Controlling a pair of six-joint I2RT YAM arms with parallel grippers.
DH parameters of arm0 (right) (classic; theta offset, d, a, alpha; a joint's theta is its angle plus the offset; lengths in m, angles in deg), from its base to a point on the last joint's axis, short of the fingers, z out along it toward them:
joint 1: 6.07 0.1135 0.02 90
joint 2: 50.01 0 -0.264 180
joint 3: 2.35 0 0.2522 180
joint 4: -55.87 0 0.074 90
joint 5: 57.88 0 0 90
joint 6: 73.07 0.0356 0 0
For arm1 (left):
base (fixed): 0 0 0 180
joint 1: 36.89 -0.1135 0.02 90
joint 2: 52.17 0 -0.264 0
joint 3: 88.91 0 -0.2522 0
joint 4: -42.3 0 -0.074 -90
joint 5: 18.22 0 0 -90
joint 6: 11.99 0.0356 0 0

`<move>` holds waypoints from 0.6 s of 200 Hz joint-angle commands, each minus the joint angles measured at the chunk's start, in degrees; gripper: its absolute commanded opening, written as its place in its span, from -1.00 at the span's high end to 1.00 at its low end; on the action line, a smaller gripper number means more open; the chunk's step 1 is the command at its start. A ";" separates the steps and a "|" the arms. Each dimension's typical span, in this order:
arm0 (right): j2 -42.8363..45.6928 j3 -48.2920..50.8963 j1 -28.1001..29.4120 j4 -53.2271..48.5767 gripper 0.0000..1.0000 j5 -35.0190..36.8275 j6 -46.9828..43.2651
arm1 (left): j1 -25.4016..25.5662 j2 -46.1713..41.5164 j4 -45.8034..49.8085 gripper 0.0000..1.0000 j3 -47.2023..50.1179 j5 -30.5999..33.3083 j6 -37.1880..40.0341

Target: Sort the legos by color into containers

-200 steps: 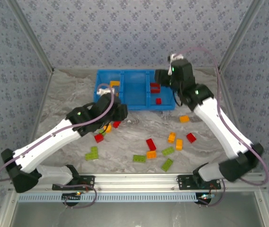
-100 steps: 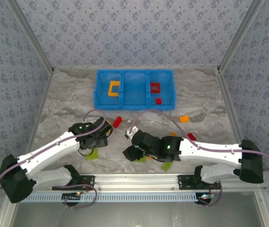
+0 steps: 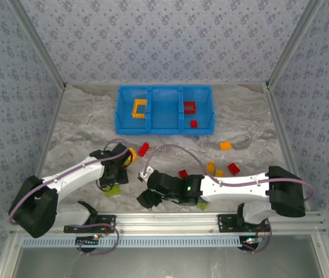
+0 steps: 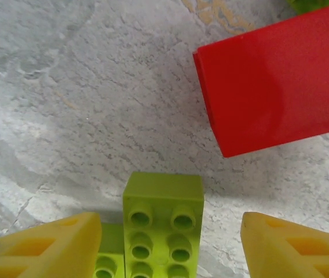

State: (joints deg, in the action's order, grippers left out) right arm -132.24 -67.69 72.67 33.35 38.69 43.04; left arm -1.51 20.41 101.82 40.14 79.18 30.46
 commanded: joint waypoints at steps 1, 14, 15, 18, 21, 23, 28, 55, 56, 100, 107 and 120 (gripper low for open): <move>-0.57 -1.37 0.23 1.73 -0.35 -0.26 0.59 | -0.65 1.03 -2.09 -0.23 1.10 -0.58 1.94; -0.57 -1.41 0.27 1.68 -0.35 0.06 0.76 | -0.75 0.95 -3.43 -0.13 2.04 -0.70 2.28; -0.56 -1.37 0.27 1.70 -0.35 0.04 0.73 | -0.75 0.93 -3.50 -0.13 2.08 -0.71 2.33; -0.62 -1.41 0.24 1.64 -0.35 0.11 0.85 | -0.75 0.98 -3.65 -0.11 2.18 -0.76 2.30; -0.56 -1.41 0.25 1.68 -0.35 0.05 0.87 | -0.68 1.06 -3.91 -0.10 2.27 -0.78 2.35; -0.60 -1.29 0.18 1.71 -0.35 0.07 0.87 | -0.73 1.05 -4.01 -0.08 2.36 -0.80 2.43; -0.60 -1.26 0.14 1.73 -0.34 0.07 0.93 | -0.71 1.15 -4.37 -0.06 2.46 -0.93 2.47; -0.56 -1.09 0.18 1.46 -0.32 0.21 1.11 | -0.75 1.76 -5.96 0.10 2.82 -1.79 2.73; -0.60 -1.08 0.14 1.41 -0.32 0.21 1.17 | -0.75 1.81 -5.99 0.10 2.82 -1.82 2.73; 1.55 0.15 0.05 1.70 -0.30 2.35 1.89 | -0.24 0.59 -6.54 0.31 1.24 -2.34 2.68; 2.29 0.33 -0.13 1.49 -0.30 3.24 1.93 | 0.16 0.09 -6.25 0.33 0.50 -2.38 2.51; 3.80 0.85 -0.43 1.12 -0.29 4.93 2.15 | 0.96 -0.49 -4.78 0.34 -1.68 -2.28 2.09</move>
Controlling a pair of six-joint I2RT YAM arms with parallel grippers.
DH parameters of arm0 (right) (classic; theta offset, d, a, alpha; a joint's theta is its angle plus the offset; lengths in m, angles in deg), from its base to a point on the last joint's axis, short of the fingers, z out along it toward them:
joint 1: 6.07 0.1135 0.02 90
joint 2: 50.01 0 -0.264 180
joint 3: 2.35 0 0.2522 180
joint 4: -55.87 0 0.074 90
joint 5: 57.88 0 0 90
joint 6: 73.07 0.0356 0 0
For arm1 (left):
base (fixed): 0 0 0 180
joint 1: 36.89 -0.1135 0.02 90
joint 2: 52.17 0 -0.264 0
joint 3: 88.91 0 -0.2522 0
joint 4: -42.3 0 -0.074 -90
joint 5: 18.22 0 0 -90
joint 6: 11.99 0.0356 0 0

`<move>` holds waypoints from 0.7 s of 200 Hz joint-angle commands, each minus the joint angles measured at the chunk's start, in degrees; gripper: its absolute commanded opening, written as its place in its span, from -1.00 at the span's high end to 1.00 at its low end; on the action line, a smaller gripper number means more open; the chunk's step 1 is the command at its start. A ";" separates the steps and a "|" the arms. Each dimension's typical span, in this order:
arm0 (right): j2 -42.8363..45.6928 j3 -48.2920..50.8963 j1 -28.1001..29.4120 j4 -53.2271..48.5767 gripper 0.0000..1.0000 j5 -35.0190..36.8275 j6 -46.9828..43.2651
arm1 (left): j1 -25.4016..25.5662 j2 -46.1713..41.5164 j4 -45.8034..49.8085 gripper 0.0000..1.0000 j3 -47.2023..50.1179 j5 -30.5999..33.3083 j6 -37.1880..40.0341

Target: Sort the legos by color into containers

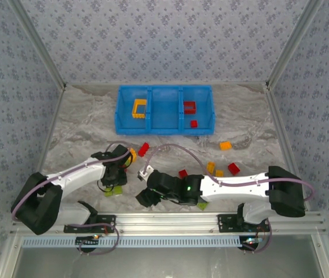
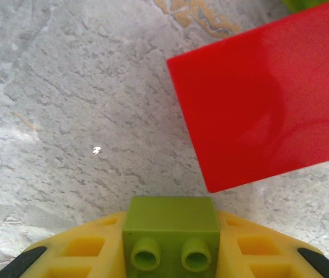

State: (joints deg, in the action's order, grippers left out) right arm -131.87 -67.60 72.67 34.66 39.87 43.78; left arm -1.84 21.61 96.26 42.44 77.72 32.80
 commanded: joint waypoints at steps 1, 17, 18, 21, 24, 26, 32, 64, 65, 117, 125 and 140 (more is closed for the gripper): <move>3.58 0.81 -0.43 -0.24 -0.29 3.89 1.38 | 1.45 -1.70 0.94 0.34 -4.18 -0.74 -0.24; 6.77 1.29 -1.03 -1.75 -0.26 7.57 1.69 | 3.64 -2.21 4.35 0.36 -8.76 -0.43 -1.32; 6.88 1.38 -1.08 -1.86 -0.26 7.91 1.70 | 3.85 -2.27 4.53 0.36 -9.08 -0.41 -1.39; 7.79 1.51 -1.25 -2.20 -0.25 8.78 1.71 | 4.49 -2.37 5.29 0.36 -10.35 -0.19 -1.64; 8.49 1.62 -1.32 -2.49 -0.25 9.83 1.78 | 5.04 -2.36 6.04 0.36 -11.64 0.06 -1.82; 9.27 1.62 -1.42 -2.69 -0.25 10.45 1.88 | 5.49 -2.40 6.56 0.37 -12.42 0.27 -2.03; 11.21 1.91 -1.77 -3.63 -0.24 13.00 2.32 | 6.64 -2.41 7.87 0.37 -15.19 0.67 -2.35; 20.56 2.68 -3.75 -5.66 -0.25 28.74 1.07 | 9.28 3.47 10.24 0.36 -30.92 1.58 0.17; 20.76 2.65 -3.85 -5.52 -0.26 29.09 0.87 | 9.31 3.83 10.24 0.36 -31.50 1.69 0.41; 22.28 -0.17 -14.63 -6.58 -0.30 39.25 -3.59 | 8.52 28.85 9.67 0.36 -61.01 4.42 10.38; 22.36 -0.28 -16.28 -6.34 -0.30 38.79 -3.70 | 7.99 33.31 10.00 0.36 -65.75 5.10 11.63; 22.91 -0.20 -18.82 -6.23 -0.31 37.57 -3.73 | 6.31 41.48 11.00 0.36 -74.42 5.31 13.47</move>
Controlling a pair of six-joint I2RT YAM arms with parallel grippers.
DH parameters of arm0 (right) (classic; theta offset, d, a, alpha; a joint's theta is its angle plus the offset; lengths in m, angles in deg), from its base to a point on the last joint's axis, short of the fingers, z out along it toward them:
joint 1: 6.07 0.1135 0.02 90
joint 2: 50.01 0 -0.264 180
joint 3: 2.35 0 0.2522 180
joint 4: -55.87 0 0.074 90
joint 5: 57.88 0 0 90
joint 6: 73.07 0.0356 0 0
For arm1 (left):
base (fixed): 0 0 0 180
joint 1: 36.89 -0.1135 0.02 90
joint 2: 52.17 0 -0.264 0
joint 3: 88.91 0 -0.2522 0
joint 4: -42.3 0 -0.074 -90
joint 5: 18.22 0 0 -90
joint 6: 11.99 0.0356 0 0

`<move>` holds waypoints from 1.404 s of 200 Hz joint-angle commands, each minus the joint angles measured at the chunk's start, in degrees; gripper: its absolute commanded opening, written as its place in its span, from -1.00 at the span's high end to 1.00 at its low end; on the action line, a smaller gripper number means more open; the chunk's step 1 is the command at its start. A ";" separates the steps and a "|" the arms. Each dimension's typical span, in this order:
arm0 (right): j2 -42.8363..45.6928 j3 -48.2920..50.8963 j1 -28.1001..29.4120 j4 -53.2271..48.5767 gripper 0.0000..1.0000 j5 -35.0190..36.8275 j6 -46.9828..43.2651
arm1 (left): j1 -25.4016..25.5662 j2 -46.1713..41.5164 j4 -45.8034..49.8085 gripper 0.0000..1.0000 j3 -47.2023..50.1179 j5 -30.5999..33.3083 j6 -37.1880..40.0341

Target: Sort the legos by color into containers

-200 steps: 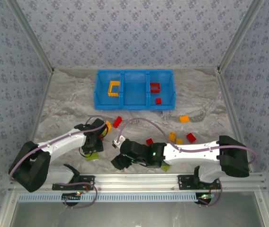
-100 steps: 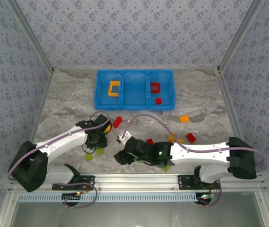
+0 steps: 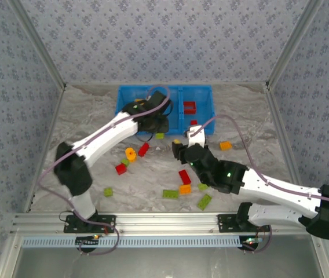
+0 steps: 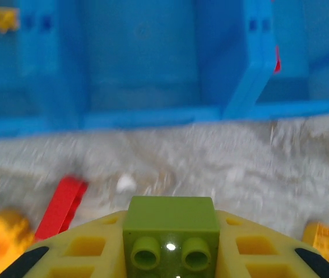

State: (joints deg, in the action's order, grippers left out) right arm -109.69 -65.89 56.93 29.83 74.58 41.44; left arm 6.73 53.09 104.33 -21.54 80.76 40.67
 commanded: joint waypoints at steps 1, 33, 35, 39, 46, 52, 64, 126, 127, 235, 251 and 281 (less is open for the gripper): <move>0.76 -1.90 -3.25 -1.46 -0.31 2.75 -1.35 | -2.37 10.52 3.00 0.36 -10.94 2.23 5.74; 2.10 -1.21 -6.30 -2.61 -0.31 0.37 0.02 | -5.69 24.58 3.09 0.35 -27.64 -0.44 8.92; 2.17 -1.13 -6.35 -2.74 -0.31 0.26 0.16 | -5.90 25.40 3.24 0.35 -28.51 -0.69 8.99; 2.26 -1.00 -6.39 -3.04 -0.31 0.26 0.39 | -6.20 26.91 3.44 0.34 -30.31 -1.40 9.10; 2.49 -0.72 -6.52 -3.29 -0.31 -0.14 0.66 | -6.76 29.27 3.84 0.34 -33.21 -2.18 9.30; 2.63 -0.44 -6.62 -3.59 -0.31 -0.35 0.98 | -7.03 31.29 4.21 0.33 -35.29 -2.86 9.31; 2.89 0.12 -6.62 -4.03 -0.31 -0.45 1.73 | -7.56 34.38 4.44 0.31 -38.31 -4.39 9.26; 2.54 1.24 -6.87 -5.82 -0.32 -0.70 4.69 | -8.03 38.02 3.36 -0.01 -39.14 -8.82 7.72; 2.59 1.25 -6.90 -5.91 -0.32 -0.71 4.77 | -8.02 37.88 3.34 -0.01 -39.08 -8.81 7.68; 6.22 -3.42 -9.20 -23.09 -0.32 4.03 10.00 | -4.55 13.01 1.03 -0.28 -25.10 0.30 4.82; 5.94 -4.24 -9.91 -27.70 -0.31 3.30 12.58 | -2.66 5.31 -2.18 -0.30 -17.19 1.74 5.21; 5.29 -4.71 -14.24 -41.01 -0.33 0.50 21.67 | 2.36 -10.04 -8.81 -0.37 0.10 0.40 5.76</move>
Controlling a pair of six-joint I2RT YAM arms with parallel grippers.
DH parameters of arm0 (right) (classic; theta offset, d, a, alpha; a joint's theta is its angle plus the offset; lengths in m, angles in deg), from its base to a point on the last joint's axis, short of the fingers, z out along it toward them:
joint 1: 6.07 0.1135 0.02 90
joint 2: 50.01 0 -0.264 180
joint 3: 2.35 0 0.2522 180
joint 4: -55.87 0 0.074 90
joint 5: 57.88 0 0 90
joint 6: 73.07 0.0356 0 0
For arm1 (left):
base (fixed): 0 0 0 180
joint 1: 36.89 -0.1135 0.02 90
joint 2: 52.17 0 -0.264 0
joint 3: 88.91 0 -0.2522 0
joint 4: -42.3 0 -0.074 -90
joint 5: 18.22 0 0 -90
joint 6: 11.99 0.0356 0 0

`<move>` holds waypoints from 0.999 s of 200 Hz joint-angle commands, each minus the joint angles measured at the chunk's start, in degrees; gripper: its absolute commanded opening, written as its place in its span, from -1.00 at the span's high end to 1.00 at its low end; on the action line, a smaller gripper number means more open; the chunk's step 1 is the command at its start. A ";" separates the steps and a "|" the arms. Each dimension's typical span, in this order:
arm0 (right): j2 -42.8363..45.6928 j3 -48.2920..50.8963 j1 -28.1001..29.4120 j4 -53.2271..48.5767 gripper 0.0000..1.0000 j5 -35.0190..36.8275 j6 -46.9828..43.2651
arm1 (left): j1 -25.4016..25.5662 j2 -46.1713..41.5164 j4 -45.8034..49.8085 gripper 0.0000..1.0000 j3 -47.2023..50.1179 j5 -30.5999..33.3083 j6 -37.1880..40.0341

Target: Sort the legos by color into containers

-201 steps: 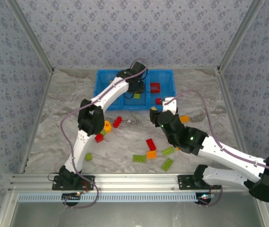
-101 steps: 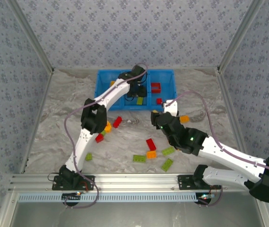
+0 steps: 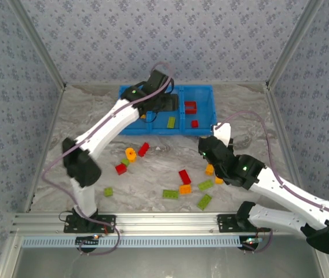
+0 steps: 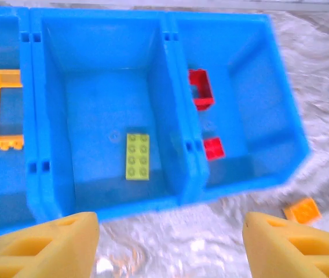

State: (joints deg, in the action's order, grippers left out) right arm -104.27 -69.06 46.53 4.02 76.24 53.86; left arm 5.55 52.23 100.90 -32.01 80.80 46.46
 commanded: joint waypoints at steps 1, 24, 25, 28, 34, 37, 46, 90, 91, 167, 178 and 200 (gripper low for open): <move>-0.22 -1.54 -4.31 -15.71 -0.33 -1.55 9.63 | 3.93 -9.64 -5.51 -0.36 11.22 0.24 0.03; -2.28 0.53 -17.20 -21.03 -0.34 -11.93 11.71 | 11.49 -19.19 -14.08 -0.43 24.26 -2.51 0.54; -2.40 0.72 -17.76 -21.13 -0.34 -12.56 11.65 | 11.95 -19.43 -14.39 -0.43 24.66 -2.64 0.49; -2.69 1.34 -19.66 -21.01 -0.34 -13.89 11.52 | 12.96 -20.30 -15.39 -0.43 26.19 -2.83 0.34; -3.17 2.61 -22.78 -20.59 -0.35 -17.46 11.18 | 15.29 -21.78 -17.16 -0.44 29.32 -3.05 -0.07; -3.34 3.22 -24.50 -20.20 -0.35 -18.93 11.09 | 16.35 -22.31 -18.21 -0.45 30.50 -3.12 -0.19; -3.80 5.47 -28.51 -18.40 -0.37 -23.81 10.51 | 19.46 -23.72 -20.48 -0.45 34.46 -2.90 -1.05; -6.54 13.85 -43.25 -6.77 -0.72 -37.96 11.64 | 27.40 -23.58 -27.38 -0.45 44.47 -0.97 -6.50; -6.64 13.93 -43.44 -6.58 -0.72 -38.10 11.70 | 27.51 -23.52 -27.36 -0.45 44.47 -0.91 -6.46; -14.23 17.00 -50.73 2.10 -0.77 -43.54 15.00 | 28.49 -21.66 -27.19 -0.44 43.71 -0.70 -5.52; -15.44 16.75 -50.84 2.73 -0.74 -43.40 15.10 | 28.62 -21.81 -27.89 -0.44 43.82 -1.11 -5.12; -18.03 16.04 -50.84 2.83 -0.67 -42.91 15.55 | 29.32 -22.17 -30.64 -0.44 45.09 -3.66 -2.88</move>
State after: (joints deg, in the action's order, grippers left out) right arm -120.16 -52.74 -3.96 5.62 34.12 67.71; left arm 33.81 30.07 74.65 13.59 79.05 41.15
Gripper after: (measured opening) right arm 0.851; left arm 0.723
